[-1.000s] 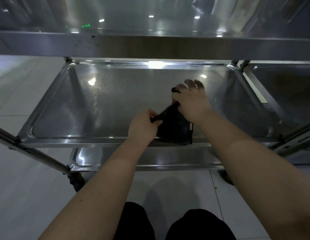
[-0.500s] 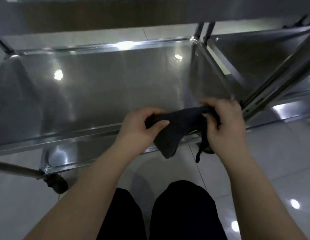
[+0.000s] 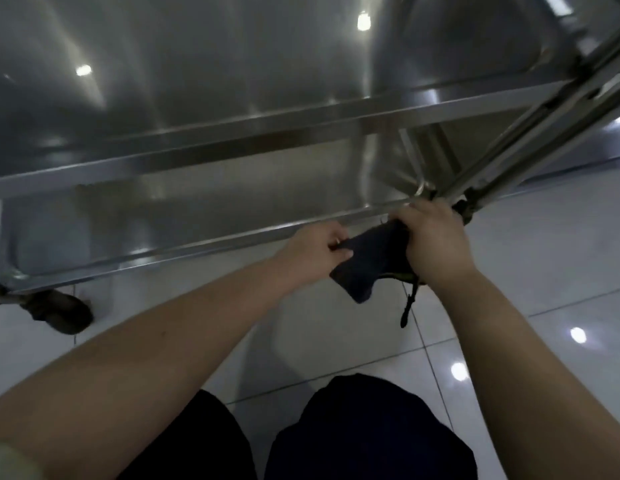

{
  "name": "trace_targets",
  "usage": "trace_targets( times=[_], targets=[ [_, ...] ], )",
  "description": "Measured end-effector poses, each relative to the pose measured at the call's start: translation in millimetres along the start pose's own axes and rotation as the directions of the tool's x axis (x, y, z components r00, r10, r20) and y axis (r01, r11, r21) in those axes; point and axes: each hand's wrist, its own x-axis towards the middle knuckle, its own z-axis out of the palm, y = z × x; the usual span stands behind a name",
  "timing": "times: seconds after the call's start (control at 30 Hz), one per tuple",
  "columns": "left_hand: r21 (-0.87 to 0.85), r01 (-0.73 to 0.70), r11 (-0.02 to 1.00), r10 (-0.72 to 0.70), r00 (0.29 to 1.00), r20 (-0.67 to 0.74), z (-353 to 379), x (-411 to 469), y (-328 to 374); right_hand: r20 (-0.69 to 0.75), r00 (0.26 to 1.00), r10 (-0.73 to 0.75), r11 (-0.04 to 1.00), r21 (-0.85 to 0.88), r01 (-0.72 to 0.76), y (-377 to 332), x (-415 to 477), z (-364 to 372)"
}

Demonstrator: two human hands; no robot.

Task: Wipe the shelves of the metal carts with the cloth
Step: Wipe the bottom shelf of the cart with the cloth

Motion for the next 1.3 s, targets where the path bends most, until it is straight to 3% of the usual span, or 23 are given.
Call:
trace_targets(
  times=[0.1,0.17,0.27,0.33,0.43,0.63,0.77,0.87,0.97,1.03,1.1,1.17,1.3],
  targets=[
    [-0.204,0.054,0.977,-0.092,0.980,-0.178,-3.0,44.6,-6.9,-0.103,0.995,0.006,0.990,-0.142,-0.021,-9.0,64.8,-2.5],
    [-0.192,0.099,0.976,-0.143,0.962,-0.230,-8.6,68.0,-24.8,-0.062,0.998,0.026,0.987,-0.154,-0.035,-20.8,105.6,15.4],
    [0.175,0.155,0.972,-0.101,0.954,-0.282,-14.0,80.5,-73.3,0.194,0.977,0.095,0.989,-0.126,-0.071,-29.6,139.2,70.4],
    [0.492,0.188,0.850,-0.046,0.957,-0.286,-20.5,81.7,-110.3,0.316,0.940,0.124,0.992,-0.050,-0.114,-26.8,141.7,110.4],
    [0.642,0.273,0.717,-0.058,0.940,-0.335,-30.6,85.1,-151.6,0.313,0.938,0.146,0.988,-0.095,-0.122,-25.3,134.2,152.0],
    [0.596,0.338,0.729,-0.055,0.896,-0.442,-28.8,91.8,-170.4,0.266,0.957,0.115,0.991,-0.095,-0.093,0.9,147.6,154.8],
    [0.595,0.341,0.728,-0.069,0.900,-0.430,-29.7,96.3,-174.1,0.198,0.927,0.320,0.946,-0.111,-0.303,39.7,173.4,147.0],
    [0.600,0.343,0.723,-0.081,0.904,-0.420,-29.1,97.7,-174.3,0.158,0.909,0.386,0.921,-0.126,-0.369,5.4,178.3,155.9],
    [0.578,0.350,0.737,-0.100,0.903,-0.419,-31.1,97.6,-173.9,0.179,0.981,0.077,0.993,-0.105,-0.058,-69.7,158.3,174.7],
    [0.569,0.362,0.738,-0.112,0.898,-0.426,-32.6,97.4,-174.5,0.205,0.968,-0.146,0.984,-0.069,0.163,-103.6,141.6,183.5],
    [0.568,0.363,0.739,-0.114,0.897,-0.426,-32.7,97.1,-175.1,0.237,0.945,-0.225,0.968,-0.054,0.244,-96.5,145.6,182.6],
    [0.567,0.357,0.742,-0.112,0.901,-0.419,-32.0,97.4,-174.9,0.202,0.962,-0.184,0.976,-0.074,0.203,-55.0,167.1,176.8],
    [0.590,0.350,0.728,-0.140,0.918,-0.372,-32.9,99.0,-171.1,0.129,0.976,0.174,0.982,-0.099,-0.162,50.0,202.7,149.2]
  ],
)
